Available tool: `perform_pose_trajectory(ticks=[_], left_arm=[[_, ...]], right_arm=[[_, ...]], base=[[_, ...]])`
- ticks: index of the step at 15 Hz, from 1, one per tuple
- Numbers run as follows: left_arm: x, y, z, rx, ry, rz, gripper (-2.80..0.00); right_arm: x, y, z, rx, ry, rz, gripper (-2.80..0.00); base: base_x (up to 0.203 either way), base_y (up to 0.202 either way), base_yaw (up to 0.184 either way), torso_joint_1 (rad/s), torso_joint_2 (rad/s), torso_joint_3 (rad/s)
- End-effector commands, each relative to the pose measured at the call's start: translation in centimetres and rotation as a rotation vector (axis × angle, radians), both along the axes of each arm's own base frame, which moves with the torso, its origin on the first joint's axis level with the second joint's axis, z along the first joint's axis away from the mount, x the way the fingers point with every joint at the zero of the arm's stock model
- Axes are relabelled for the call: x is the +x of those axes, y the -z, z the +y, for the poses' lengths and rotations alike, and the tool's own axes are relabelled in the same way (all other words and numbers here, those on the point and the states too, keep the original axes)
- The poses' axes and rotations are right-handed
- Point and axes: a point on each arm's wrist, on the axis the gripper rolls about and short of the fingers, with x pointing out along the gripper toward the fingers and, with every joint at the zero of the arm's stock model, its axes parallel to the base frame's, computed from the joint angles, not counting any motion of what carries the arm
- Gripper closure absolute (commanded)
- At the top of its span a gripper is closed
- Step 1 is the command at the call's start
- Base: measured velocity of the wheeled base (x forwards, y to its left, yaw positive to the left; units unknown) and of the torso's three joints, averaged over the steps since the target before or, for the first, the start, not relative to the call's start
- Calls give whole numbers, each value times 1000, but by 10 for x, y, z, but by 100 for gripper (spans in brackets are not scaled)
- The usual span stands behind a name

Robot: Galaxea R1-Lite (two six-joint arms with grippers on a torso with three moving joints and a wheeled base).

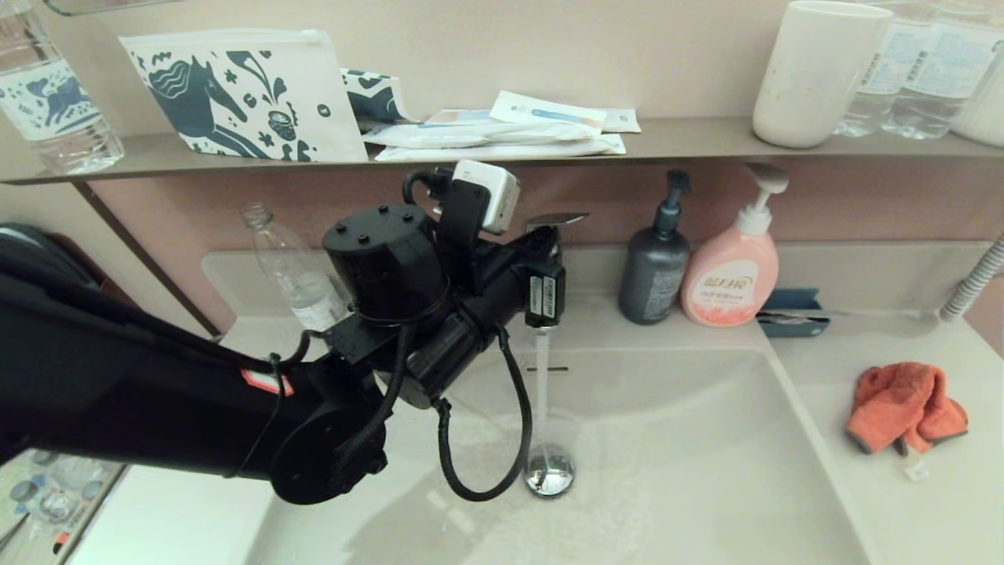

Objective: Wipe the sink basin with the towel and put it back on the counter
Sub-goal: Turn on the faucet, then turn off the faucet

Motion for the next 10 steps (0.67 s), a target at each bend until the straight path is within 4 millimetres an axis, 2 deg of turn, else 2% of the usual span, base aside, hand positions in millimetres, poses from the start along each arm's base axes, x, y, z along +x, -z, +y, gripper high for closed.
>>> perform_pose_trajectory(ticks=[1, 10], left_arm=[[-1, -14, 6, -26, -8, -30, 0], [14, -35, -11, -22, 7, -29, 0]], right_arm=[[0, 0, 0, 0, 0, -1, 0], [0, 0, 0, 0, 0, -1, 0]], base=[[0, 0, 0, 0, 0, 0], [0, 0, 0, 0, 0, 0]])
